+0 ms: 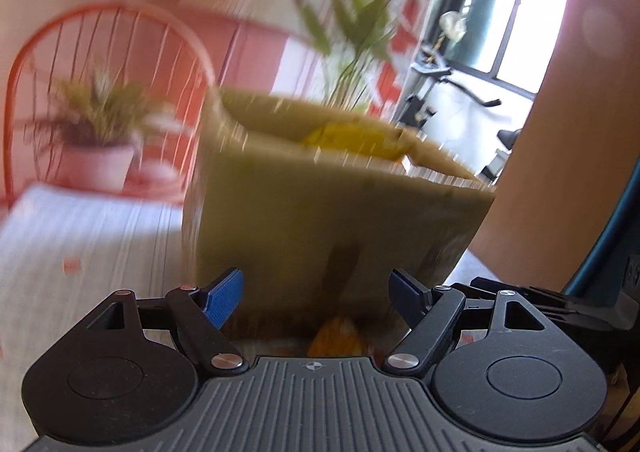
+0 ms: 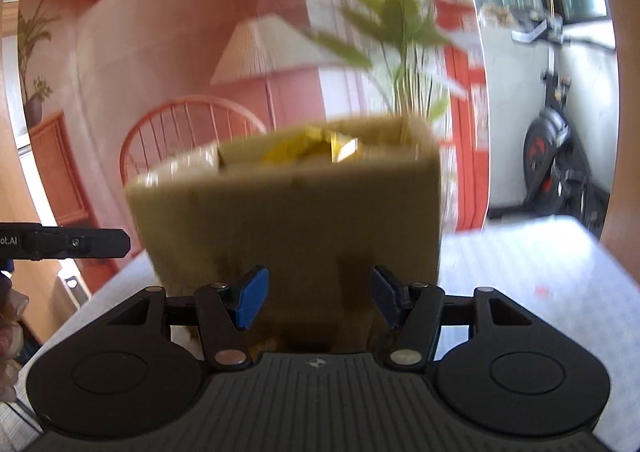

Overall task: Organize snacks
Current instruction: 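Lower both grippers back to the snacks in front of the box, then grasp the orange corn-chip bag with the right gripper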

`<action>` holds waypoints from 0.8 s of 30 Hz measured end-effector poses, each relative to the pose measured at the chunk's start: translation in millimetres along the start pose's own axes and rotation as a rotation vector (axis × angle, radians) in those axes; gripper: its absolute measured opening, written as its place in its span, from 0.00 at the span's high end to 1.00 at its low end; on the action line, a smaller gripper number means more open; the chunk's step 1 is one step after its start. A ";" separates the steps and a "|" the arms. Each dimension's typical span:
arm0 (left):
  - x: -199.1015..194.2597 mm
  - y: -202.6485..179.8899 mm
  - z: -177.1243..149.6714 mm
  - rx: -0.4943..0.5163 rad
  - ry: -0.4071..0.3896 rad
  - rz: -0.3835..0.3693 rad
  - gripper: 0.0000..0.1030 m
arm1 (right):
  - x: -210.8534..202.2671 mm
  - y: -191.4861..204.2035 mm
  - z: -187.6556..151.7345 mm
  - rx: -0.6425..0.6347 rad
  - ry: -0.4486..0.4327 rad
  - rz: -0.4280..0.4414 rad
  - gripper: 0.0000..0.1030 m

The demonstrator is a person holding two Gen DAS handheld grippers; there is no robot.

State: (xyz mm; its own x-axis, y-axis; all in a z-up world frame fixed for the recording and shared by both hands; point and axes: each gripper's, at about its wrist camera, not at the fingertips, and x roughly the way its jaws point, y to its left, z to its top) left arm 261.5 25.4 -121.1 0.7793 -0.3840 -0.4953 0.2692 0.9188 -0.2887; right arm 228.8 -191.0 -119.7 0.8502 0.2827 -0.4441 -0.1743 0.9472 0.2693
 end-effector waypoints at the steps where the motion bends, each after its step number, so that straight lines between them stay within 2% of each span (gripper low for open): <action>1: 2.5 2.1 -6.1 -0.010 0.014 0.008 0.21 | 1.7 -0.4 -5.9 0.005 0.017 0.000 0.41; 4: 7.0 10.7 -19.5 -0.038 0.045 0.034 0.21 | 6.4 5.0 -19.6 -0.024 0.062 0.002 0.41; 6: 8.8 18.3 -26.0 -0.057 0.061 0.052 0.21 | 10.8 11.7 -26.5 -0.063 0.091 0.014 0.38; 8: 8.4 26.6 -29.9 -0.074 0.070 0.077 0.21 | 15.9 19.8 -33.2 -0.117 0.120 0.039 0.21; 13: 5.6 43.0 -32.9 -0.109 0.074 0.114 0.21 | 29.3 39.2 -45.6 -0.226 0.165 0.060 0.11; 16: 4.6 47.8 -35.0 -0.115 0.076 0.137 0.21 | 39.1 50.9 -53.5 -0.295 0.189 0.083 0.07; 24: -1.0 43.8 -41.7 -0.093 0.072 0.201 0.21 | 61.2 79.4 -74.2 -0.483 0.231 0.076 0.06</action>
State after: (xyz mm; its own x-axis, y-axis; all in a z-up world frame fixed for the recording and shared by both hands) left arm 248.8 62.2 -167.5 0.7688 -0.2031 -0.6064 0.0569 0.9662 -0.2516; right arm 230.2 -87.2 -188.9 0.7042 0.3276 -0.6299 -0.4861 0.8691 -0.0914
